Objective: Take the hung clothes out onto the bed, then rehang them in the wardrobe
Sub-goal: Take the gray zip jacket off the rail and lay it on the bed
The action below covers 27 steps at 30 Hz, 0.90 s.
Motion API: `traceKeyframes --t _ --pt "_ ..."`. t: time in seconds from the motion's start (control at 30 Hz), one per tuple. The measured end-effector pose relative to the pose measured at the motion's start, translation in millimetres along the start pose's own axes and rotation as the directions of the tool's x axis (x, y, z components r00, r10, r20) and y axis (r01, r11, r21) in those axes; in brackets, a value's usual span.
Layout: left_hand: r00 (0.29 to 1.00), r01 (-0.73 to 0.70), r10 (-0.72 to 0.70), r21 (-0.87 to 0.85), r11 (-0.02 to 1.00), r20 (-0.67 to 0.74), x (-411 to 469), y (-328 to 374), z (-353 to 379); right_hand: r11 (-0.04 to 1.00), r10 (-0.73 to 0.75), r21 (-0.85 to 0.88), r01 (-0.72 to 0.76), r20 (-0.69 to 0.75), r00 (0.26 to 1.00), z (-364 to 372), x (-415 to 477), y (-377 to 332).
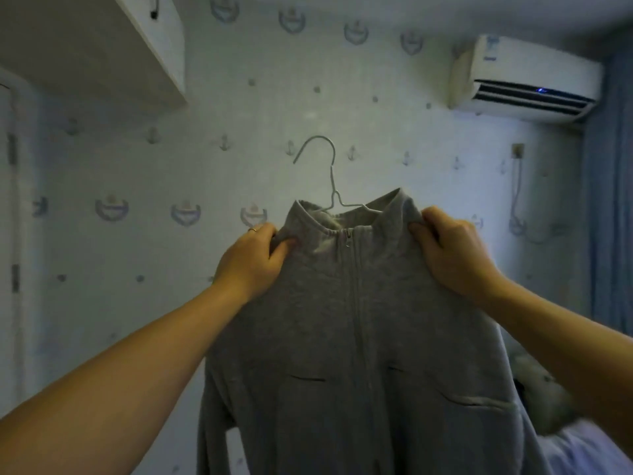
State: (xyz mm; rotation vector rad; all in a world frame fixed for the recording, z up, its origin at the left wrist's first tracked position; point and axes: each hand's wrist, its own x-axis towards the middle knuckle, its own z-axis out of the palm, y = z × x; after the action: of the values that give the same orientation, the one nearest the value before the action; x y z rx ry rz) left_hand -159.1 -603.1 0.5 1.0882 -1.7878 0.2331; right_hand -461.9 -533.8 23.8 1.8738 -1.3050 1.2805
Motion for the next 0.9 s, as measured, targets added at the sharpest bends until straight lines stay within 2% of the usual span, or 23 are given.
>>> traceKeyframes --t 0.2,0.43,0.57,0.7,0.9 --pt "0.982 -0.018 0.043 -0.132 0.991 0.186 -5 -9 141 0.979 0.133 -0.168 -0.113 0.109 0.985 23 -71 84" --pt "0.925 -0.146 0.225 -0.260 0.955 0.306 5 -44 288 0.921 0.349 -0.262 -0.287 0.231 0.908 73 -127 155" --pt "0.869 -0.177 0.318 -0.361 0.916 0.380 8 -61 365 0.866 0.491 -0.257 -0.429 0.273 0.828 107 -158 187" --pt "0.788 -0.208 0.411 -0.430 0.879 0.459 6 -74 443 0.770 0.638 -0.293 -0.567 0.313 0.704 138 -194 212" --pt "0.675 -0.213 0.511 -0.524 0.825 0.532 -1 -51 546 0.593 0.805 -0.380 -0.710 0.272 0.527 152 -243 252"
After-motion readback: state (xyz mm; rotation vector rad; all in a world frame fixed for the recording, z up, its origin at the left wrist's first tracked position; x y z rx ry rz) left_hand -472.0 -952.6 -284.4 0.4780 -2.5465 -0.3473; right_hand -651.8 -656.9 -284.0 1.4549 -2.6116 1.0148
